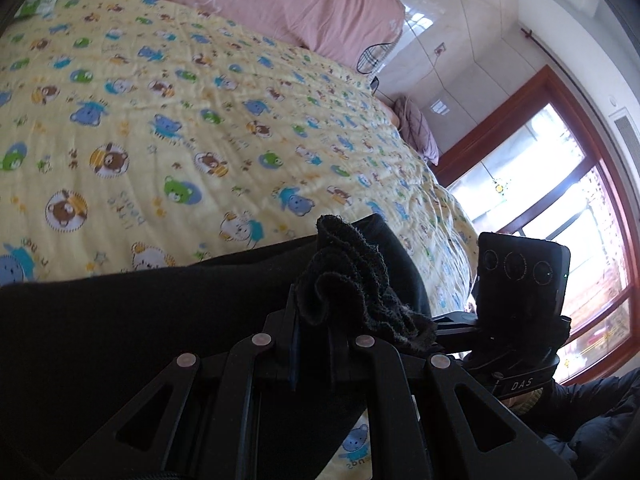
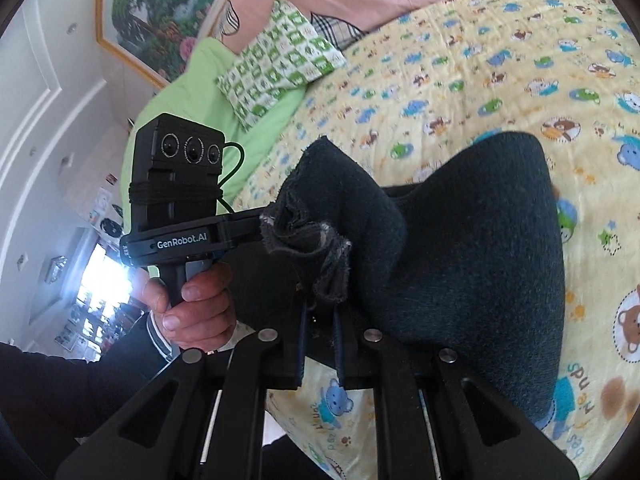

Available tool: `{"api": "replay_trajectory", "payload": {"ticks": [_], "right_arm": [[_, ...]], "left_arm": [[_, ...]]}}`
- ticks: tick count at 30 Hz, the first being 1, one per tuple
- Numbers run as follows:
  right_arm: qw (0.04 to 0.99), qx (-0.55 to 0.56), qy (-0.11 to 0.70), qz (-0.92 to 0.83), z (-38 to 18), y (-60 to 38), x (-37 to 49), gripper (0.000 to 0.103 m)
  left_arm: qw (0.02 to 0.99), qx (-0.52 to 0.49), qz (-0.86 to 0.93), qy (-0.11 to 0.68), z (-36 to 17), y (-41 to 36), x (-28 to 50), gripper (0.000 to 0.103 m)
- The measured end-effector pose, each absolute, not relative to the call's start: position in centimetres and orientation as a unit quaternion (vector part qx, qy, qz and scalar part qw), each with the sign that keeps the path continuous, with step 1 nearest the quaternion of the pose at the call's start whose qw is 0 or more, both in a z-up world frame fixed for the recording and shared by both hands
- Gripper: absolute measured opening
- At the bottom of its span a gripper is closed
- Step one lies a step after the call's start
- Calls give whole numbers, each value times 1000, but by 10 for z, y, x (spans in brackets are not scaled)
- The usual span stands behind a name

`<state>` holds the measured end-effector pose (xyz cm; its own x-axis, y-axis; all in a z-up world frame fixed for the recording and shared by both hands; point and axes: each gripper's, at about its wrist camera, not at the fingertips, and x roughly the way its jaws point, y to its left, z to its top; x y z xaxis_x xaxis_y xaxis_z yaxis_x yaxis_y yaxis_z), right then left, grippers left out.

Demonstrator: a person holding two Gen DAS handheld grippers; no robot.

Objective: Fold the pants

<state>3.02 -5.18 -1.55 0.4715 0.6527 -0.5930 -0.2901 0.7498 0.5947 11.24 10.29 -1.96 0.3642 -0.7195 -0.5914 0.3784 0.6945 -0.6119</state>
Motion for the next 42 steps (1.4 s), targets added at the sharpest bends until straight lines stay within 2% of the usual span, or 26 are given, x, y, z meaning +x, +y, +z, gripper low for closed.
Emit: {"api": "replay_trajectory", "payload": {"ticks": [15, 16, 18, 21, 25, 29, 34, 42], "right_arm": [[833, 151, 465, 260, -18, -34, 32, 16], [833, 150, 465, 259, -17, -34, 32, 17], [831, 153, 464, 265, -17, -32, 32, 28], [830, 147, 462, 275, -14, -25, 30, 37], [825, 148, 464, 287, -14, -17, 28, 38], [820, 148, 465, 299, -13, -9, 26, 38], [818, 145, 460, 312, -6, -1, 25, 38], [817, 135, 457, 324, 1, 15, 31, 38]], "left_arm": [[812, -215, -300, 453, -34, 128, 94, 8], [813, -219, -294, 451, -34, 131, 91, 8], [817, -226, -283, 449, -33, 137, 87, 9], [824, -235, -265, 443, -31, 146, 78, 11], [834, -248, -230, 437, -29, 162, 62, 18], [842, -266, -197, 425, -28, 180, 44, 31], [851, -282, -162, 412, -23, 199, 20, 35], [863, -299, -119, 389, -13, 224, -11, 35]]}}
